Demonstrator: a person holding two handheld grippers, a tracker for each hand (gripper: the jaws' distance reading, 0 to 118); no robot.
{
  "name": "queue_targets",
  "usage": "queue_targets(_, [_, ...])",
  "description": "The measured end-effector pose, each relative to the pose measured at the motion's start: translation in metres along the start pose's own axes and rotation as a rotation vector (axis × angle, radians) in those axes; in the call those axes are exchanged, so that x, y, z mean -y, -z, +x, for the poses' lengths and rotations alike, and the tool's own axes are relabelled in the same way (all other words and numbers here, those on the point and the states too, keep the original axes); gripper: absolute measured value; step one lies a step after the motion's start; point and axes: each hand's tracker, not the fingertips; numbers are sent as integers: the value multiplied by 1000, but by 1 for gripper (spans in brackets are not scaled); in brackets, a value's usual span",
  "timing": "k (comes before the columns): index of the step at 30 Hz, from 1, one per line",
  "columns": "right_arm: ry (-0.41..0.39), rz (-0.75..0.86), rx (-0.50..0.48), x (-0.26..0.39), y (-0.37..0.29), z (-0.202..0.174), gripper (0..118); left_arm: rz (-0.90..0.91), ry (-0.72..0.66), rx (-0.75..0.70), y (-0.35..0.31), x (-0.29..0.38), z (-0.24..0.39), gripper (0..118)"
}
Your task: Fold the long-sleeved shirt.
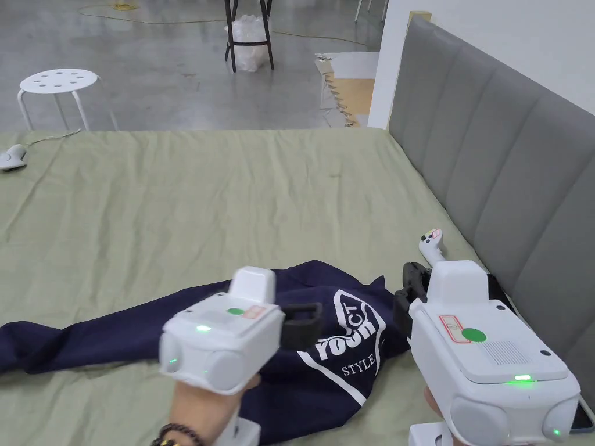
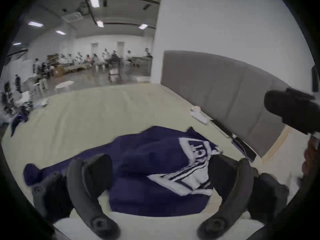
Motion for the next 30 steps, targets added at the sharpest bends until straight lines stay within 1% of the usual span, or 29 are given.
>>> queue_targets(1, [-6, -1, -1, 2, 0, -2, 1, 12, -14, -54, -19, 6, -12, 80])
queue_targets(2, [-4, -2, 4, 3, 0, -3, 1, 29, -28, -102, -38, 13, -20, 58])
queue_targets(3, [8, -1, 7, 5, 1, -4, 1, 46, -36, -144, -54, 20, -27, 22])
queue_targets(4, [19, -3, 3, 5, 2, -4, 1, 51, -34, -184, -66, 26, -31, 5])
queue_targets(5, [26, -14, -3, 5, 4, -4, 1, 52, -28, -228, -79, 33, -36, 5])
queue_targets(7, [23, -34, -8, 6, 5, -7, 1, 41, -57, -266, -96, 43, -39, 4])
queue_targets(9, [16, -35, -11, 6, 6, -8, 1, -12, -120, -234, -102, 51, -45, 4])
queue_targets(11, [16, -34, -17, 6, 5, -9, 1, -17, -131, -226, -98, 58, -50, 4])
queue_targets(12, [20, -33, -19, 6, 5, -10, 1, -43, -138, -223, -94, 61, -50, 9])
queue_targets(13, [20, -34, -19, 6, 5, -11, 1, -73, -138, -211, -89, 65, -49, 30])
queue_targets(15, [10, -39, -14, 6, 5, -12, 1, -193, -125, -200, -70, 74, -48, 106])
queue_targets(16, [4, -40, -15, 6, 5, -12, 1, -228, -117, -191, -62, 80, -45, 109])
queue_targets(17, [-1, -43, -17, 7, 5, -12, 1, -211, -102, -155, -59, 84, -43, 102])
queue_targets(18, [-2, -46, -22, 8, 5, -12, 1, -233, -95, -159, -52, 90, -45, 93])
queue_targets(20, [11, -60, -34, 11, 8, -12, 1, -326, -81, -148, -27, 100, -45, 92])
queue_targets(21, [13, -70, -39, 12, 10, -12, 1, -354, -72, -152, -10, 106, -42, 88])
queue_targets(23, [3, -89, -46, 13, 15, -13, 1, -357, -72, -137, 14, 113, -40, 74])
queue_targets(24, [-3, -101, -50, 14, 18, -13, 1, -371, -67, -127, 23, 114, -40, 64])
queue_targets(25, [-6, -114, -51, 14, 22, -12, 1, -388, -67, -120, 31, 116, -39, 59])
queue_targets(27, [-5, -148, -53, 13, 38, -11, 1, -422, -48, -134, 44, 125, -34, 59])
queue_targets(28, [-4, -163, -60, 12, 48, -10, 1, -374, -27, -136, 39, 122, -33, 57])
queue_targets(29, [-4, -179, -69, 9, 61, -10, 1, -393, -38, -129, 36, 120, -35, 55])
queue_targets(30, [-12, -195, -84, 5, 79, -10, 1, -394, -52, -121, 33, 120, -37, 46])
